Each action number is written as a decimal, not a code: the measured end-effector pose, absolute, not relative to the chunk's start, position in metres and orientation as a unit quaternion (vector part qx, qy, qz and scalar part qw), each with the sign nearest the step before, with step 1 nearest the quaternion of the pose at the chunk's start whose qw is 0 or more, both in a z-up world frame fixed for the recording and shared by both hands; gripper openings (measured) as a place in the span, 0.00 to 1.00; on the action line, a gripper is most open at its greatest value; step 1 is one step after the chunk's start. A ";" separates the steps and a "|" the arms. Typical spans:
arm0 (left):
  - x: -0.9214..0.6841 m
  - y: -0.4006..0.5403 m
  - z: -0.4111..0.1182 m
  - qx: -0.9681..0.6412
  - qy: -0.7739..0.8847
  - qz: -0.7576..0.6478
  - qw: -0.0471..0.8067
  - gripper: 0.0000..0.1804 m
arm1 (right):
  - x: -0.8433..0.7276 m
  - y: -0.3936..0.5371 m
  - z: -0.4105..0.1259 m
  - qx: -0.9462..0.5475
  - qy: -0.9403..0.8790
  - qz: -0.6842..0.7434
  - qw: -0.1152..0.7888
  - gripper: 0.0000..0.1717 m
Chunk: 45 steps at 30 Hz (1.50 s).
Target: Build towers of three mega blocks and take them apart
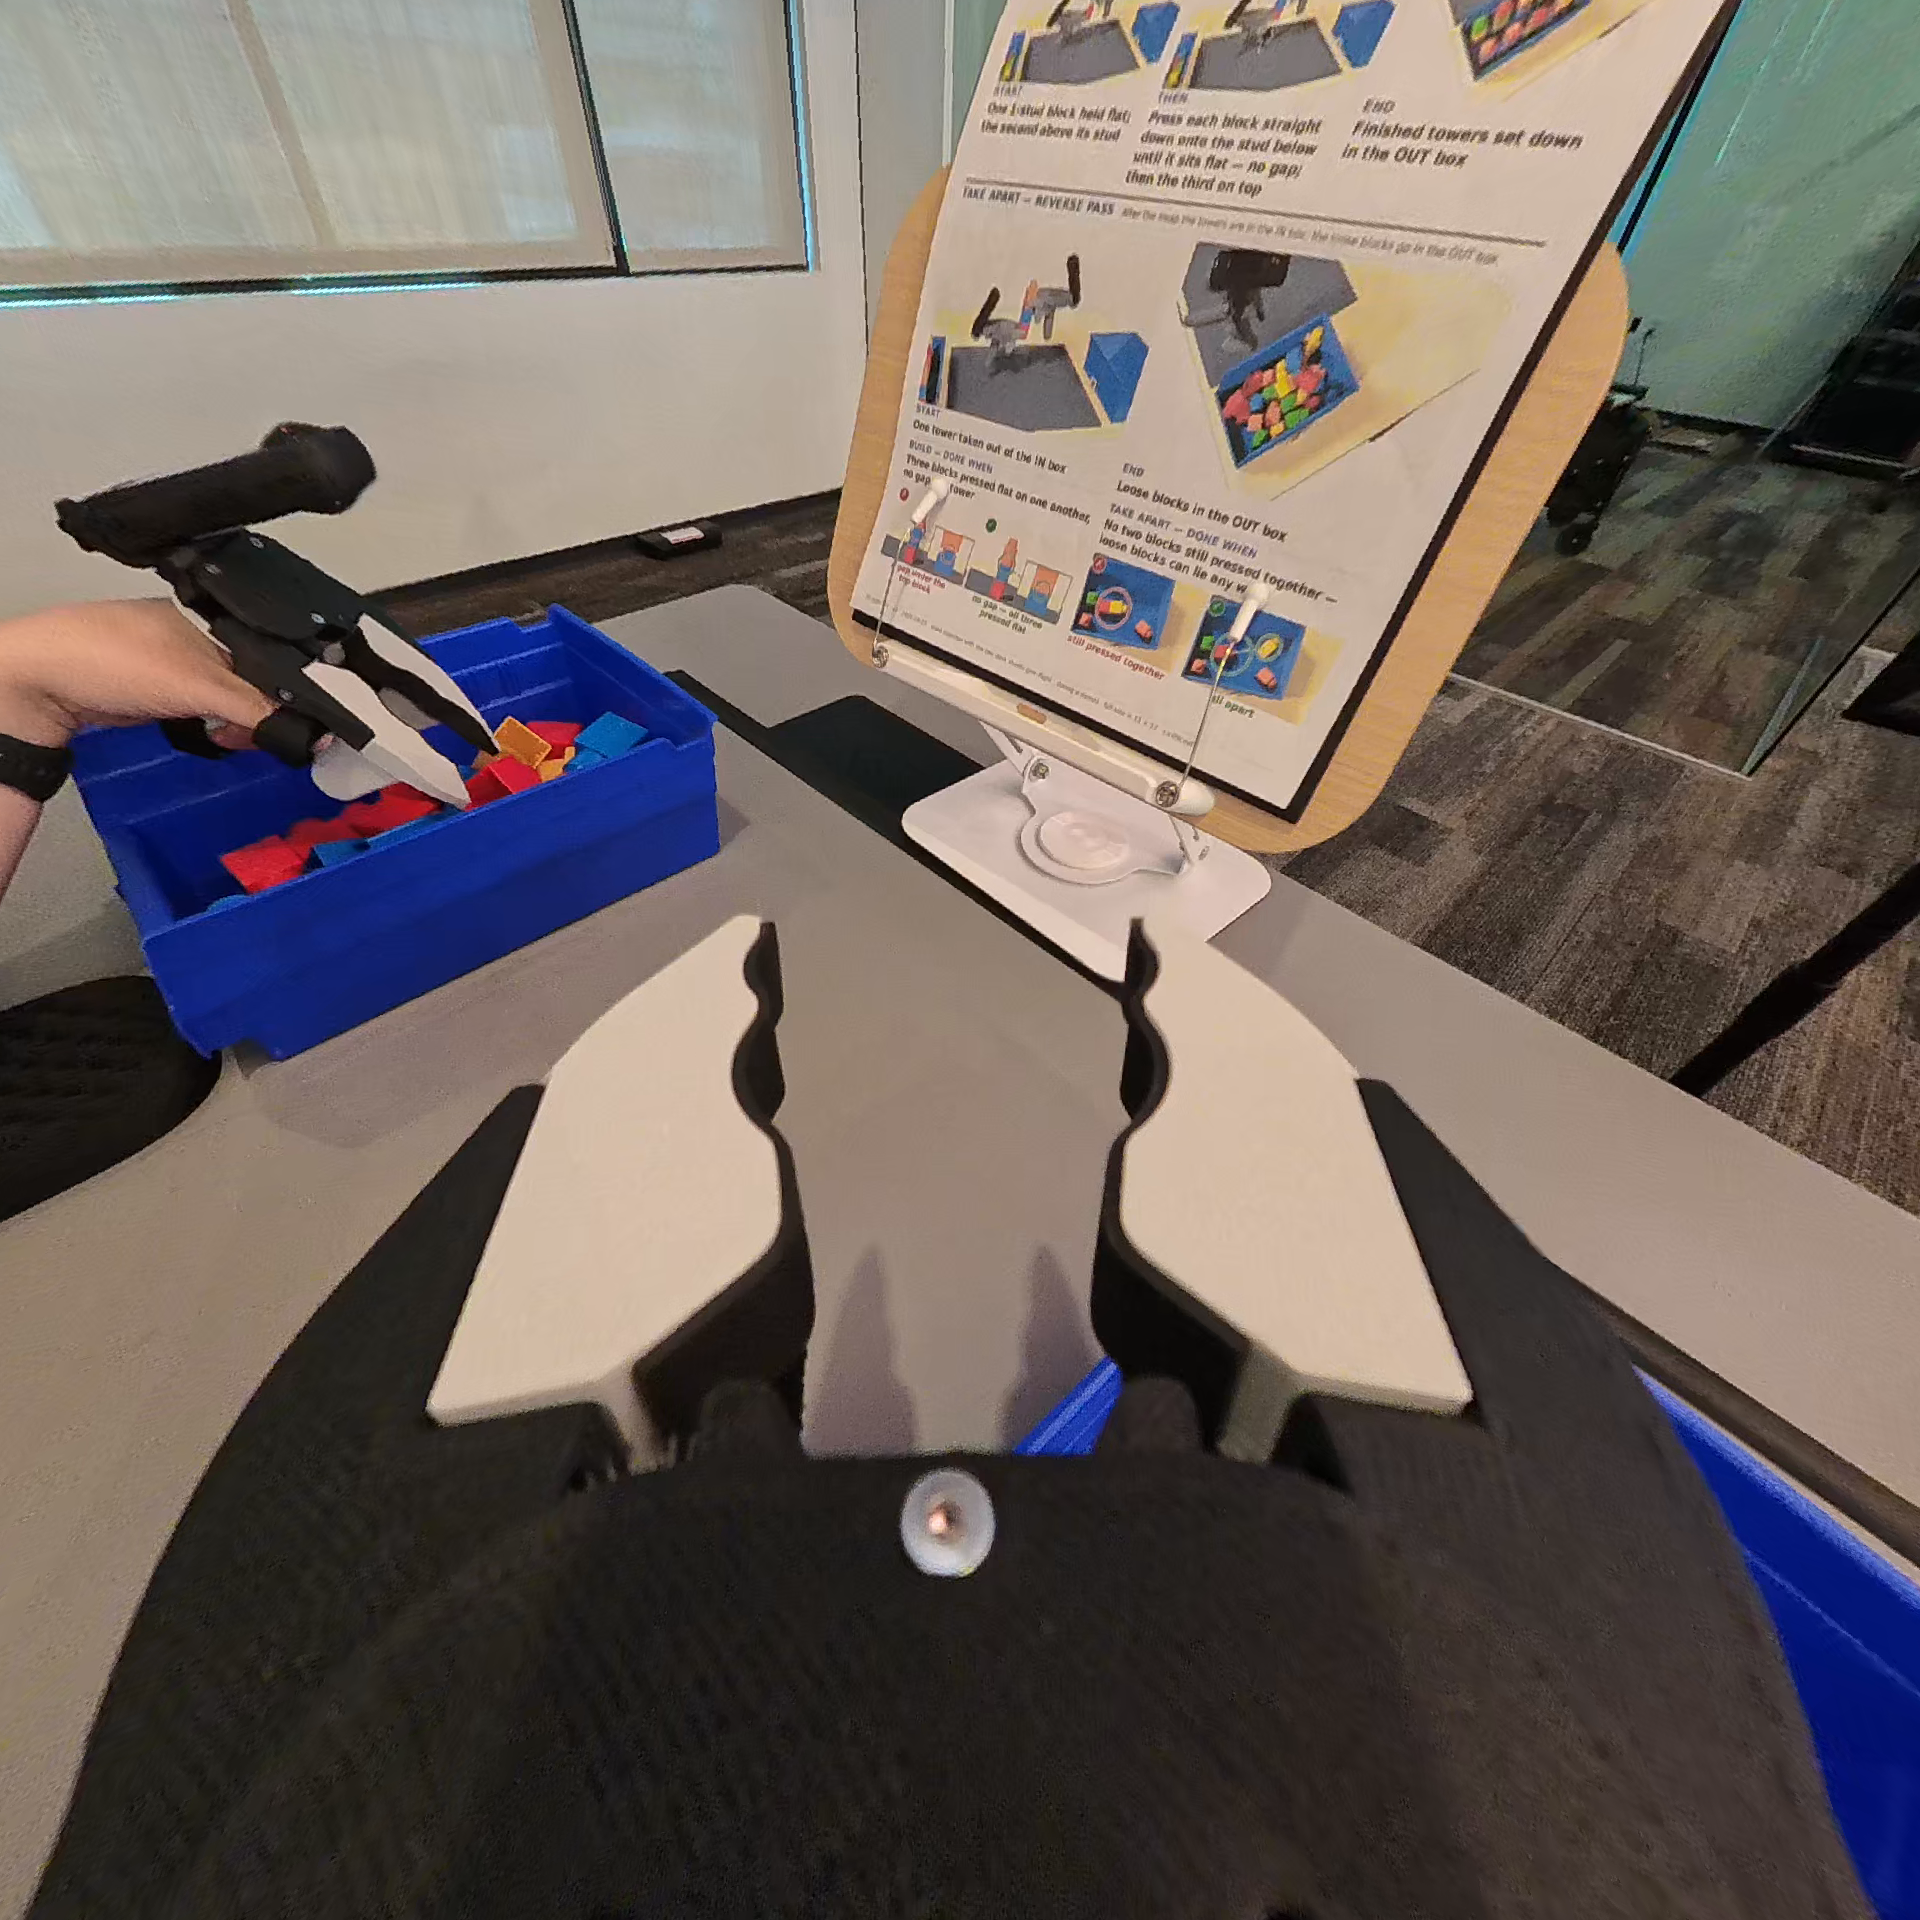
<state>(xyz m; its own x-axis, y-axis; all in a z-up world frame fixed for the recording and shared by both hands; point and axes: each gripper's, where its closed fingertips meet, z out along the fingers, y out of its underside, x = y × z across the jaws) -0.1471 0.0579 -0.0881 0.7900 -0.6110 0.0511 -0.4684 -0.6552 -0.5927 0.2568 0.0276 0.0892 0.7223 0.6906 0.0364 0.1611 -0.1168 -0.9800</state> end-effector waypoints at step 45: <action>-0.148 0.045 0.092 -0.743 0.217 -0.145 0.616 0.30 | 0.348 0.031 0.145 -0.607 -0.132 0.180 0.763 0.39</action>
